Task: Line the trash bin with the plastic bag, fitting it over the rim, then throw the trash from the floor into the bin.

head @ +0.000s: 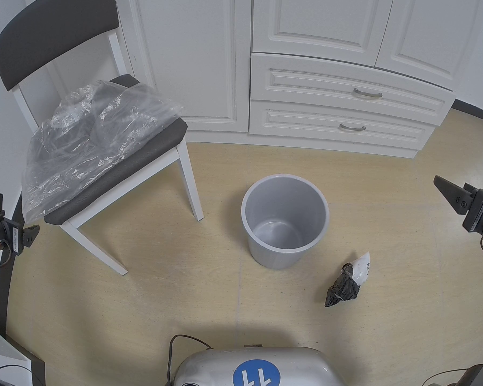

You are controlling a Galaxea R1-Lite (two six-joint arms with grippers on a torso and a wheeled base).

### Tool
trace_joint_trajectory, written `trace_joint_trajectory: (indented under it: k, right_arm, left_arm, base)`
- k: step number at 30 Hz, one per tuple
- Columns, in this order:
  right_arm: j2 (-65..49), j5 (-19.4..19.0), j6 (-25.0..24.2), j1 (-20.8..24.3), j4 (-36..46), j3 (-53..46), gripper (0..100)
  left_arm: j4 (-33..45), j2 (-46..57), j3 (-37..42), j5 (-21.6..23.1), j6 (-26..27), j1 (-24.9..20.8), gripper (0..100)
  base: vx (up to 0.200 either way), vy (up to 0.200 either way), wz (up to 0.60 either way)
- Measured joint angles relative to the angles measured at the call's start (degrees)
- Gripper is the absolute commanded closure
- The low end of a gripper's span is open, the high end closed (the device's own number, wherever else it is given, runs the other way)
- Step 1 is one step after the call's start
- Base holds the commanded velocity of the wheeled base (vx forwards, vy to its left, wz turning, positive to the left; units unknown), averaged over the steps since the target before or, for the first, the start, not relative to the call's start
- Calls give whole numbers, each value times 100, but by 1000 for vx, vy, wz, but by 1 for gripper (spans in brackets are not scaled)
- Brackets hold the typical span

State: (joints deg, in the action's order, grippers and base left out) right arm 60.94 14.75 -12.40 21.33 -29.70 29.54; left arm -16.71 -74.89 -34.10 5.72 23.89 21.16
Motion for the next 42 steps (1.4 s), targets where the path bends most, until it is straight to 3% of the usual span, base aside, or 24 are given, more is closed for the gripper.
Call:
trace_joint_trajectory:
  k: [12, 27, 42]
  right_arm:
    - [284, 150, 4, 129, -224, -18, 0]
    - [199, 143, 0, 88, -240, 76, 0]
    - [101, 141, -9, 88, -377, 80, 0]
  left_arm:
    - [-1030, -775, -254, 62, -2, 354, 0]
    - [-1364, -1259, -273, 52, -224, 444, 0]
    - [-3644, -1554, 500, 46, -1063, 378, 0]
  base:
    - [0, 0, 0]
    - [0, 0, 0]
    - [0, 0, 0]
